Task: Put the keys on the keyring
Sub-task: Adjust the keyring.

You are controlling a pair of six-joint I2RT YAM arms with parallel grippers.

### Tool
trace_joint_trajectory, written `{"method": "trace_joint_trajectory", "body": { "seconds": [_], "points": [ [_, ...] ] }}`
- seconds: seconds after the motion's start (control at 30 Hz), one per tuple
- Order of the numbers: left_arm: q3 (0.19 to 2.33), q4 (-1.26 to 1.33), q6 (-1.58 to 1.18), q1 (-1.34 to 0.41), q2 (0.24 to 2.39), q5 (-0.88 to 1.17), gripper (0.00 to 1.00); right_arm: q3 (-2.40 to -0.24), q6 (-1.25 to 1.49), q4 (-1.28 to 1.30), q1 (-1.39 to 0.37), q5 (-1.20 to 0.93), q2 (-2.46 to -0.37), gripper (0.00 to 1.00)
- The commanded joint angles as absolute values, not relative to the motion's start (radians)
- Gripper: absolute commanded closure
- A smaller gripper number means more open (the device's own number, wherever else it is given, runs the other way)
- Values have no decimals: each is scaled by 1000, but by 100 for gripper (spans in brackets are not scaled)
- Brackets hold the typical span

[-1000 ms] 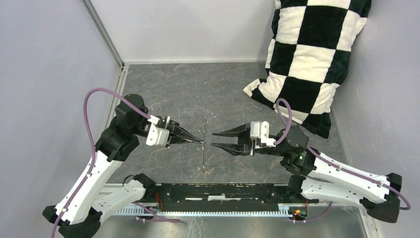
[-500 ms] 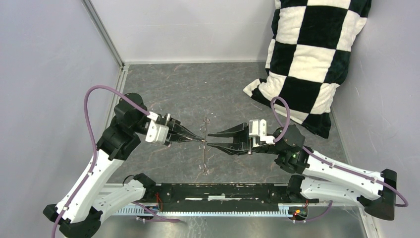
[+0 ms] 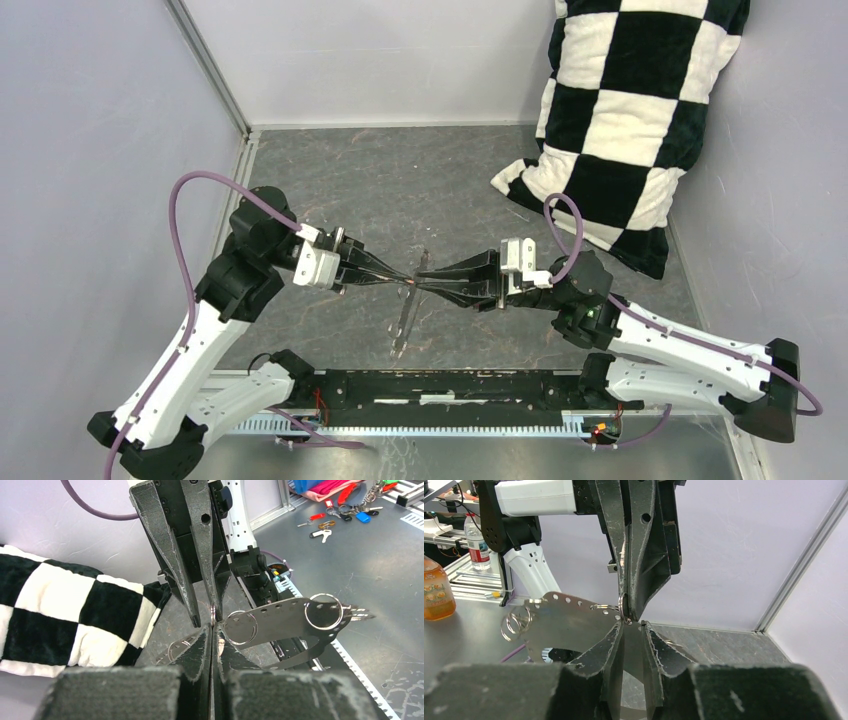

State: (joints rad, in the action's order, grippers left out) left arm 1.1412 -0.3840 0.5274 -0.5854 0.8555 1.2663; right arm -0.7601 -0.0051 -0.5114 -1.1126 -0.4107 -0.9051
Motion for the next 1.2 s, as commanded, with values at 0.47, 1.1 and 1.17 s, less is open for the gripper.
{"method": "trace_joint_trajectory", "body": {
  "seconds": [0.47, 1.1, 1.17],
  "points": [
    [1130, -284, 426, -591, 862, 1249, 98, -755, 34, -589, -1118, -413, -920, 65],
    [1088, -161, 282, -591, 851, 1214, 98, -718, -11, -609, -1117, -341, -876, 61],
    [1088, -164, 280, -591, 851, 1221, 98, -717, -26, -604, -1118, -320, -870, 63]
  ]
}}
